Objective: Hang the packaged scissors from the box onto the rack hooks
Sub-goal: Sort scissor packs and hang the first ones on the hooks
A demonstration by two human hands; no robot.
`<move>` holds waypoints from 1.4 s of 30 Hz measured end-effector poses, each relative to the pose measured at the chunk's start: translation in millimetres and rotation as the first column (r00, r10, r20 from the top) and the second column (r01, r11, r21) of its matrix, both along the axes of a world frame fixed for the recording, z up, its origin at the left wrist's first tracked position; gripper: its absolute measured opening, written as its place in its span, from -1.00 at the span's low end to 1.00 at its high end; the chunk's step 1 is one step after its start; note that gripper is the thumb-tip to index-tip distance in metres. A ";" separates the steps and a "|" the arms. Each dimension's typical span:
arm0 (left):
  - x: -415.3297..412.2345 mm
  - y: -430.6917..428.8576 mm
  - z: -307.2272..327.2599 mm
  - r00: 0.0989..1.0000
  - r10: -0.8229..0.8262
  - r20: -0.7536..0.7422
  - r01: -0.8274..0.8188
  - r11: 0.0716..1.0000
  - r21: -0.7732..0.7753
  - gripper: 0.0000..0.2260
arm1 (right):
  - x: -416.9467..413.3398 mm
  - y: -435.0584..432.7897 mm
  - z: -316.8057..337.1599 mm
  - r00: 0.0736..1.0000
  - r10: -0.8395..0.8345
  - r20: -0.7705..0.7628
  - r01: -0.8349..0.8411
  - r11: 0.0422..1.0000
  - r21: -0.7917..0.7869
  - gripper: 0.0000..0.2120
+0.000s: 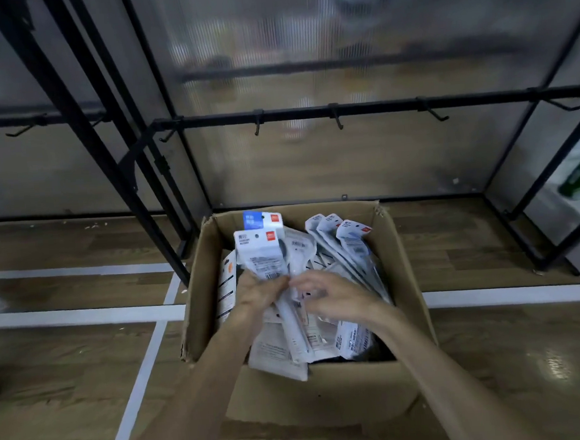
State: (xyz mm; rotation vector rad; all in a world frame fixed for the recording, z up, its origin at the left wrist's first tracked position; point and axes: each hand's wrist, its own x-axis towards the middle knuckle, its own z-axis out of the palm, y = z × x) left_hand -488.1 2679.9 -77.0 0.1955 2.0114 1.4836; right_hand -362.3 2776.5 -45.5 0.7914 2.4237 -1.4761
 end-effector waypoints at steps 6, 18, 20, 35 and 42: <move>-28.9 1.0 57.4 0.912 -0.135 -0.386 0.083 0.985 -0.148 -0.64 | -6.0 14.8 -10.7 0.901 -0.329 -0.282 0.381 0.911 0.156 -0.59; -45.8 -21.6 116.0 0.975 -0.059 -0.215 0.103 0.975 0.197 -0.76 | -43.6 8.7 6.2 0.717 -0.572 -0.398 0.541 0.817 -0.199 -0.59; -45.8 -20.2 136.2 0.981 -0.082 -0.176 0.122 0.967 0.225 -0.77 | -38.9 11.9 26.3 0.711 -0.605 -0.358 0.538 0.796 -0.277 -0.57; -10.1 -8.8 534.8 0.985 -0.171 0.003 0.166 0.957 0.238 -0.78 | -2.7 34.2 489.0 0.699 -0.691 -0.186 0.639 0.720 -0.272 -0.71; 4.8 -22.6 732.9 0.993 -0.117 0.010 0.110 0.962 0.250 -0.80 | 6.3 26.3 681.5 0.733 -0.658 -0.173 0.590 0.742 -0.320 -0.73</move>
